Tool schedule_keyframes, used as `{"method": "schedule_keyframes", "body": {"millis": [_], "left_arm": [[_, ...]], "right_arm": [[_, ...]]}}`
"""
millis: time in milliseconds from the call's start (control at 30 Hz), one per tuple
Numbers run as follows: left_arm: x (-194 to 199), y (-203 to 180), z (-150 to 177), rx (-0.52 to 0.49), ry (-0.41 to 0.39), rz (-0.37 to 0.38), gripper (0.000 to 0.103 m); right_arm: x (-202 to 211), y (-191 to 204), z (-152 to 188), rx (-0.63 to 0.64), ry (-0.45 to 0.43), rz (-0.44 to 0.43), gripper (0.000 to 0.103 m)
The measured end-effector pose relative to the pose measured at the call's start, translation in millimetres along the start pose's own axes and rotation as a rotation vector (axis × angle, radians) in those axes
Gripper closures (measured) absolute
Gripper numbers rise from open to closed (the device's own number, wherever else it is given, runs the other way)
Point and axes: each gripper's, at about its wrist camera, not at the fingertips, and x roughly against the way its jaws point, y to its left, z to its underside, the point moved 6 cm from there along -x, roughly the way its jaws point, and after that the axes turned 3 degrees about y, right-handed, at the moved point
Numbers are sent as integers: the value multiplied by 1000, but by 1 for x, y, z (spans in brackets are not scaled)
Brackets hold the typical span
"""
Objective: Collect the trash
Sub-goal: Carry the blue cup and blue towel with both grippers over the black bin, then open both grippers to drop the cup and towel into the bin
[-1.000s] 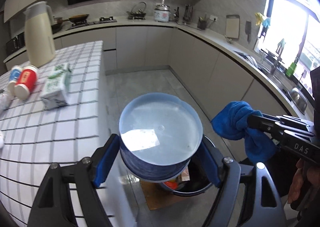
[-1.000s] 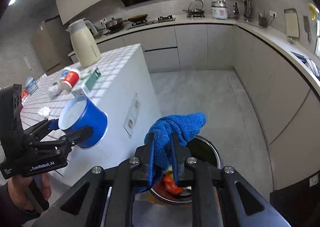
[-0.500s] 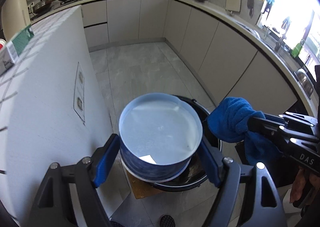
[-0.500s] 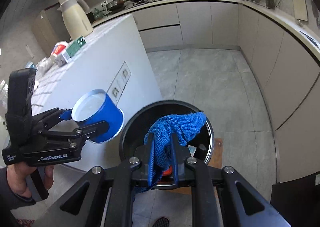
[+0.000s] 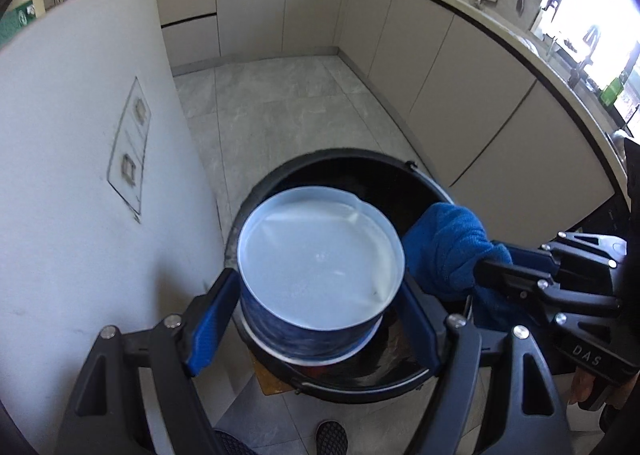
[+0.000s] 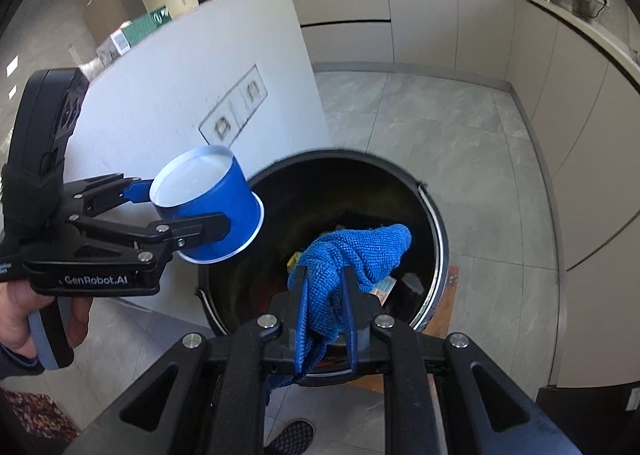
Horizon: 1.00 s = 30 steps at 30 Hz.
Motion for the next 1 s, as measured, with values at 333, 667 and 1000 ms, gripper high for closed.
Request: {"method": "schedule_keyframes", "body": {"millis": [333, 667, 1000], "left_arm": [[-23, 14, 15, 116, 51, -36, 1], [-16, 9, 26, 100, 36, -96, 0], [26, 2, 14, 78, -50, -156, 0]], "right_arm": [[-23, -48, 12, -63, 27, 209, 0], [-6, -68, 20, -161, 20, 262, 0], [27, -66, 19, -234, -5, 299, 0]]}}
